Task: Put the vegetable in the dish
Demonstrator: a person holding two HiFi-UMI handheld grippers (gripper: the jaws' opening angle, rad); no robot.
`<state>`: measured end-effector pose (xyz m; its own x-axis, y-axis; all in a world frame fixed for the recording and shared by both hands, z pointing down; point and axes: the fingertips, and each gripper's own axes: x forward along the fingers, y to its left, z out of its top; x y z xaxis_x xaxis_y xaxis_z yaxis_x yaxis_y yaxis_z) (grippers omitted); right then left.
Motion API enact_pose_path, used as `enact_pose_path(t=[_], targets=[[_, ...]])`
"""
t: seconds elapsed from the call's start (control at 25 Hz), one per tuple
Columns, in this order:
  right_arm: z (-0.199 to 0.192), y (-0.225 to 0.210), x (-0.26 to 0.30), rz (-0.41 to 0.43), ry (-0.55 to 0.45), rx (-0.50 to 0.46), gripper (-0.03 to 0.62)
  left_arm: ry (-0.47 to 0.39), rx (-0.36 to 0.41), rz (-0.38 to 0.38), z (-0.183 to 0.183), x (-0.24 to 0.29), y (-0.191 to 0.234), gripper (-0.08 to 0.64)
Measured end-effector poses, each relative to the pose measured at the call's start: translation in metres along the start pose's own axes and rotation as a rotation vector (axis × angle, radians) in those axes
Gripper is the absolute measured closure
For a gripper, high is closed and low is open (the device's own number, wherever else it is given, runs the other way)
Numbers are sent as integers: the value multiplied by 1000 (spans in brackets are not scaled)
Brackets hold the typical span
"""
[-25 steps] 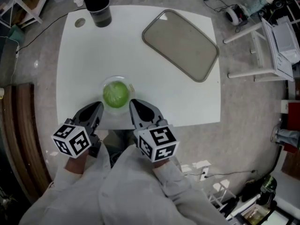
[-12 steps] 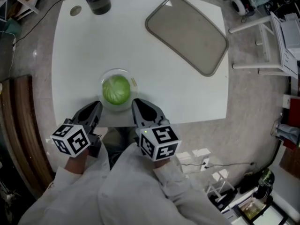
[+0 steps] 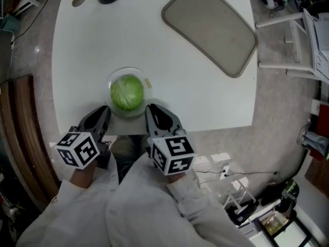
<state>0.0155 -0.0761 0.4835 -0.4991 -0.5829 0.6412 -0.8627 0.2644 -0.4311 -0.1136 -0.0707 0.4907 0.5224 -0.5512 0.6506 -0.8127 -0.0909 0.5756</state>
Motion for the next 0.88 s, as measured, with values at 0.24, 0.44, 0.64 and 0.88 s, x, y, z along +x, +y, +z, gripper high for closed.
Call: enact_pose_path(t=[0.24,0.44,0.64,0.88], targets=[[-4,-10,3,-22,5,46,510,11,-10,27,3,4,7,548],[-6,-15,8,-34,22,64,492,24,-23,31,4,7,9,531],[-9,-17,13,-36,36,67,477,33,-64,49,-1,10,15,485],[-13,-17,18,-34,62,75,472,44,-84,41,-4,12,16,472]])
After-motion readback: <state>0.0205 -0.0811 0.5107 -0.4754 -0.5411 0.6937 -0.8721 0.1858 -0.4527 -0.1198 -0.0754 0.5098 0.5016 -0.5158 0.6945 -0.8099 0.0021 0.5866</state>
